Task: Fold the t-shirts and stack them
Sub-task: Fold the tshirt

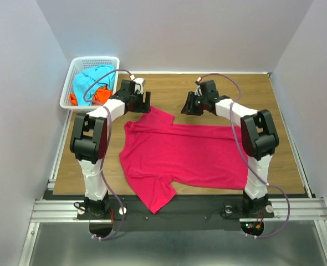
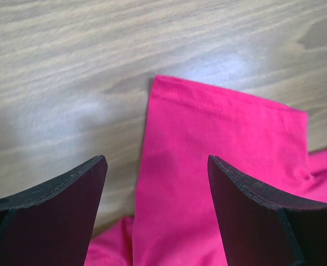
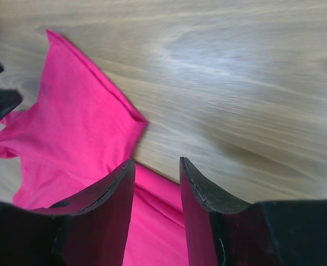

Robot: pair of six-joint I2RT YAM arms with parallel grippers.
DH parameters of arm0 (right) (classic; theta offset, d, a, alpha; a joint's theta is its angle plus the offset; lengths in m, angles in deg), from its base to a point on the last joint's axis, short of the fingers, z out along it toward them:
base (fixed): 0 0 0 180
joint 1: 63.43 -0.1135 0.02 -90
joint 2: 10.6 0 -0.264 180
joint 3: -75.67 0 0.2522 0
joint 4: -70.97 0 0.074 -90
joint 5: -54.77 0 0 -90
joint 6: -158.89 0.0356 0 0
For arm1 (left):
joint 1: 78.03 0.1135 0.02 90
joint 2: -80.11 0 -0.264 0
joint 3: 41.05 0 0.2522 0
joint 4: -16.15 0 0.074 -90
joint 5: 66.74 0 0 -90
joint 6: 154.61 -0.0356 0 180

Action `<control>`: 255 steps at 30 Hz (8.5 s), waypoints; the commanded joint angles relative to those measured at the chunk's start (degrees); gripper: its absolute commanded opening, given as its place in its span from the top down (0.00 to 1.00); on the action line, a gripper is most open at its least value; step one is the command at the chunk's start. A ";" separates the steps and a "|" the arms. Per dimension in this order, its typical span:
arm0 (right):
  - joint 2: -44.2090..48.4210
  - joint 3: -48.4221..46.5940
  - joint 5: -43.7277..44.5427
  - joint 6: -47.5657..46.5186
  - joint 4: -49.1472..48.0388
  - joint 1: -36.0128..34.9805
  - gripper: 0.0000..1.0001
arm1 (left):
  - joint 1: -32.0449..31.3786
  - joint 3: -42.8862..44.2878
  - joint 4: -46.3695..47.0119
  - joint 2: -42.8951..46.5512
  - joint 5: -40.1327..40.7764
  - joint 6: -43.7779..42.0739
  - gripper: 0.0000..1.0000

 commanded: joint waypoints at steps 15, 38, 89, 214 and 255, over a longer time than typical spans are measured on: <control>-12.67 -8.53 -1.58 11.73 -4.65 -6.44 0.56 | -0.51 10.05 0.49 -9.98 -2.25 -1.82 0.28; -15.41 -9.76 -1.40 11.29 -6.23 -7.40 0.87 | -2.44 8.91 0.05 -13.23 -2.34 -0.32 1.00; 7.10 13.35 -6.24 -2.69 0.09 -15.58 0.98 | -4.02 -39.08 -2.94 39.68 -13.94 14.00 1.00; -2.93 -4.32 -15.90 -17.98 9.85 -32.10 0.48 | 2.30 -23.35 6.38 13.05 9.18 11.19 0.78; 25.21 20.47 20.57 -3.83 14.52 21.77 0.51 | -0.51 -21.33 6.12 18.34 5.31 15.50 0.60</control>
